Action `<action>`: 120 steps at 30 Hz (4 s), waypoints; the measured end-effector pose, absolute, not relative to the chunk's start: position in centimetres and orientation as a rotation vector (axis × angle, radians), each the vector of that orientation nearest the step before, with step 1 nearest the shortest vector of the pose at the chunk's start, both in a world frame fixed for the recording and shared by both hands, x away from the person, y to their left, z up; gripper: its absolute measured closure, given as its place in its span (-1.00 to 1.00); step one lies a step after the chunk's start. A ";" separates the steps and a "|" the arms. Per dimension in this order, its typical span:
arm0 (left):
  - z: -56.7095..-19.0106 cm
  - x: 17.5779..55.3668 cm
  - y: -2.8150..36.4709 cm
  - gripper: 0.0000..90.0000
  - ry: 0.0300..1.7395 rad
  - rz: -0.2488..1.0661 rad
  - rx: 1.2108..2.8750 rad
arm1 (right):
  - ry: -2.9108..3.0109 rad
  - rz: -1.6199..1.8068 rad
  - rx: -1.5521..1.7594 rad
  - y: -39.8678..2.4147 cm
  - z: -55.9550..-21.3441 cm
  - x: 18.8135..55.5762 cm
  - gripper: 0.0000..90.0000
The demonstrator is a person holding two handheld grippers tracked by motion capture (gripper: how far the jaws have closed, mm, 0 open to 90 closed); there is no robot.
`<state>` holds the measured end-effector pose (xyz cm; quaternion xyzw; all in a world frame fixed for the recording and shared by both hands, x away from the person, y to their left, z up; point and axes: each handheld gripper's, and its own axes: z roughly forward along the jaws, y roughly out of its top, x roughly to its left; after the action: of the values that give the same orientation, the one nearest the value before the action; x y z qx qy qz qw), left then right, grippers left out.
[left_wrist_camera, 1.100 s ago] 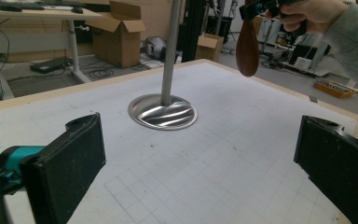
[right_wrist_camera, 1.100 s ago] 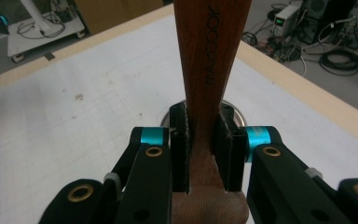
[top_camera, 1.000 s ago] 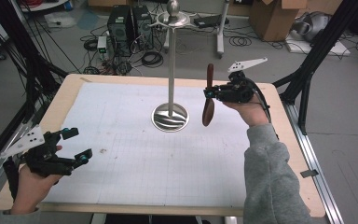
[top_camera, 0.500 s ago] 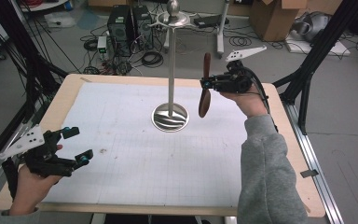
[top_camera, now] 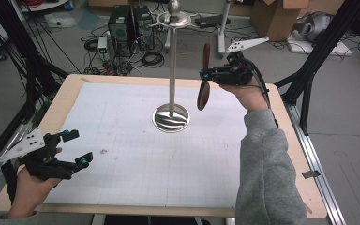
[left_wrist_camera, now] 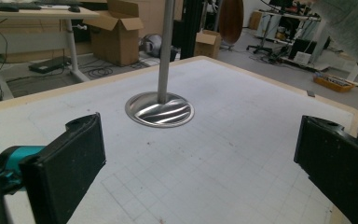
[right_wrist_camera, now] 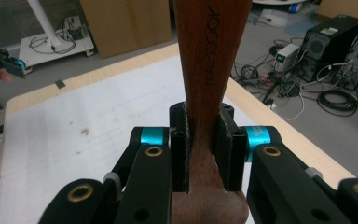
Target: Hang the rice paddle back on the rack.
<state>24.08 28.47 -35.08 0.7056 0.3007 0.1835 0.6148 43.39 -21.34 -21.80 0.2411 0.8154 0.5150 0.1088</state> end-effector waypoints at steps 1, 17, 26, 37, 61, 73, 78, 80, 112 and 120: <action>-35.1 24.0 28.5 -0.95 0.696 0.423 1.624 | 2.393 1.518 0.713 -21.3 -21.7 43.4 0.72; -35.7 23.9 29.1 -0.95 0.720 0.464 1.627 | 2.373 1.519 0.747 -21.3 -21.1 44.5 0.72; -36.1 24.1 28.5 -0.95 0.715 0.450 1.658 | 2.354 1.508 0.741 -20.8 -20.0 44.6 0.72; -36.4 24.1 28.5 -0.95 0.724 0.448 1.665 | 2.337 1.515 0.710 -20.0 -18.9 44.4 0.72; -36.9 24.0 27.5 -0.95 0.709 0.446 1.724 | 2.288 1.521 0.691 -19.5 -17.8 44.2 0.72; -36.9 23.8 27.6 -0.95 0.705 0.443 1.729 | 2.281 1.528 0.689 -18.9 -17.9 44.5 0.72; -37.0 23.8 27.5 -0.95 0.708 0.443 1.732 | 2.282 1.533 0.692 -18.9 -18.0 44.6 0.72; -37.0 23.8 27.6 -0.95 0.708 0.444 1.739 | 2.284 1.531 0.691 -18.9 -18.0 44.6 0.72; -37.3 23.8 27.5 -0.95 0.714 0.449 1.743 | 2.289 1.558 0.686 -18.0 -18.4 45.2 0.72; -37.3 23.7 27.6 -0.95 0.718 0.458 1.735 | 2.285 1.570 0.682 -17.5 -18.5 45.4 0.72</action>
<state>23.68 27.63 -37.33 0.7387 0.3058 0.1948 0.5682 45.37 -17.49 -18.46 0.2365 0.7921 0.5444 0.1427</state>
